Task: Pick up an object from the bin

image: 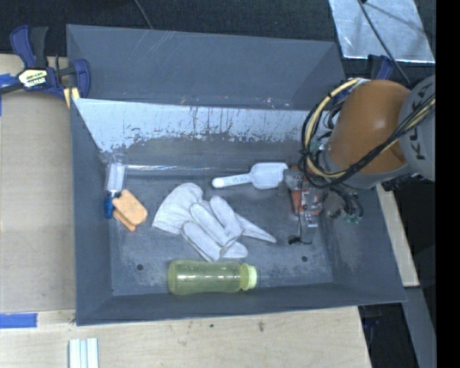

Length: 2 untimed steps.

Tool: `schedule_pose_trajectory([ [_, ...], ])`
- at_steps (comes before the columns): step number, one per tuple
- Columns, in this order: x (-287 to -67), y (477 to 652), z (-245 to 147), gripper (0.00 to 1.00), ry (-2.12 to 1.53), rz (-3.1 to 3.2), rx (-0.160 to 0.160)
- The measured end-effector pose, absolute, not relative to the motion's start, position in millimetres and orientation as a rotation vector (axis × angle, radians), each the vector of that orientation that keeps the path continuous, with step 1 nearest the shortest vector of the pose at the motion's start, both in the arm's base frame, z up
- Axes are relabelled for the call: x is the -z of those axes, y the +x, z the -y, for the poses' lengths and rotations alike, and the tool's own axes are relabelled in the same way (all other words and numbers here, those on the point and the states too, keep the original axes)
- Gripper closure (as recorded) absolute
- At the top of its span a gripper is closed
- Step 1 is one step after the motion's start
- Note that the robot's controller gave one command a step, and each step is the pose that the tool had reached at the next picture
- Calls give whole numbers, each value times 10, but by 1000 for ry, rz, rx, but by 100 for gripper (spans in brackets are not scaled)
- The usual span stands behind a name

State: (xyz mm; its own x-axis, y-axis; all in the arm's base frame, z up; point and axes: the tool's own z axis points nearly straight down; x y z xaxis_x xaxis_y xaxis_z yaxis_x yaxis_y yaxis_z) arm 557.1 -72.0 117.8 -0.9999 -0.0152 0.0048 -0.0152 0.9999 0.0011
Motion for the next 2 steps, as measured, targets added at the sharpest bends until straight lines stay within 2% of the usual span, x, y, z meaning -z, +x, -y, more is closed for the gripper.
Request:
schedule_pose_trajectory([
  [1,-1548,5720,558,0,13,3148,-1],
  [2,-1319,5874,167,0,115,3146,-5],
])
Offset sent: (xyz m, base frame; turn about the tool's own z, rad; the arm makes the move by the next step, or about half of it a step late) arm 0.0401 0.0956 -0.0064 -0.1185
